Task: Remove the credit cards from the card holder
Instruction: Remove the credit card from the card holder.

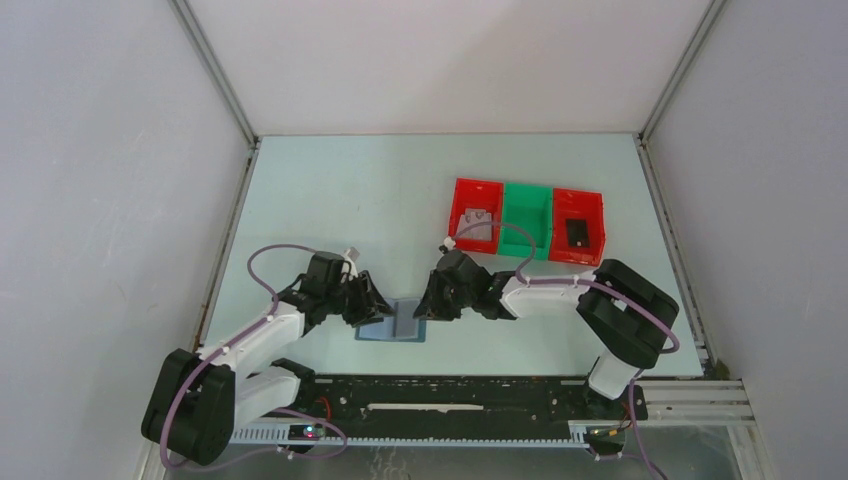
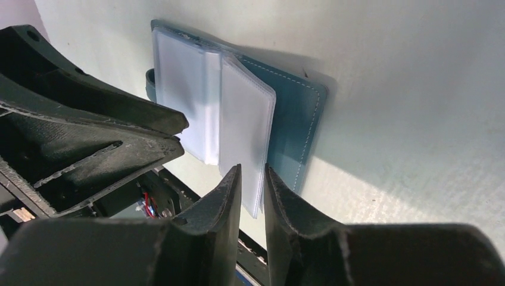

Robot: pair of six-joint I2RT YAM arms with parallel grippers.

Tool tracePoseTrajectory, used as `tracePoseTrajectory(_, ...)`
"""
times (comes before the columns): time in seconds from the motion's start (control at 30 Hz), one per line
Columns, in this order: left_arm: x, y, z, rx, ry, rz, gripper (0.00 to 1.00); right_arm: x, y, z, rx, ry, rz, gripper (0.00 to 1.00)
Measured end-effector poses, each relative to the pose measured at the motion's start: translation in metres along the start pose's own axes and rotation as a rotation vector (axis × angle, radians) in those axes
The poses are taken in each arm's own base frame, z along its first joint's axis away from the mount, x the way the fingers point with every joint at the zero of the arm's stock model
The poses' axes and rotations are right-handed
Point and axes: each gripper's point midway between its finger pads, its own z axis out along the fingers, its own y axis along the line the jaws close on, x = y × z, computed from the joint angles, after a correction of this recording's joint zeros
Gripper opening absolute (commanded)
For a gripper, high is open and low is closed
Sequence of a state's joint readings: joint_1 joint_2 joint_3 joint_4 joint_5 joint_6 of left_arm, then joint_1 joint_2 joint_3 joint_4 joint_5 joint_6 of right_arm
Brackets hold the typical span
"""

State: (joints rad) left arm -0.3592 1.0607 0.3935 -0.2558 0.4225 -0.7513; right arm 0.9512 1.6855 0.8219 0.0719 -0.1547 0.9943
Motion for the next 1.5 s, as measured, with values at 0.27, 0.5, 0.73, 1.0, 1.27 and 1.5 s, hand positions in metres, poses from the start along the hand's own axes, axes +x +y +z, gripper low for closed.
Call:
tracePoseTrajectory(0.27,0.0,0.0,0.0,0.0,0.001,0.0,0.46,-0.001,0.011,-0.001,-0.026,-0.001,-0.026,0.27)
tracePoseTrajectory(0.5,0.0,0.0,0.0,0.0,0.001,0.0,0.46,-0.004,0.025,0.004,-0.059,0.0,-0.044,0.26)
tracePoseTrajectory(0.73,-0.001,-0.001,-0.001,0.001,-0.002,0.002,0.46,-0.001,0.028,0.005,-0.078,0.016,-0.056,0.25)
tracePoseTrajectory(1.0,-0.007,-0.006,-0.007,-0.004,-0.029,0.011,0.46,0.007,0.052,0.003,-0.175,0.032,-0.111,0.25)
tracePoseTrajectory(1.27,-0.012,-0.005,-0.015,-0.029,-0.063,0.022,0.46,0.009,0.066,0.002,-0.229,0.049,-0.126,0.28)
tracePoseTrajectory(1.5,-0.014,-0.006,-0.019,-0.027,-0.083,0.04,0.46,0.008,0.073,0.006,-0.246,0.058,-0.13,0.29)
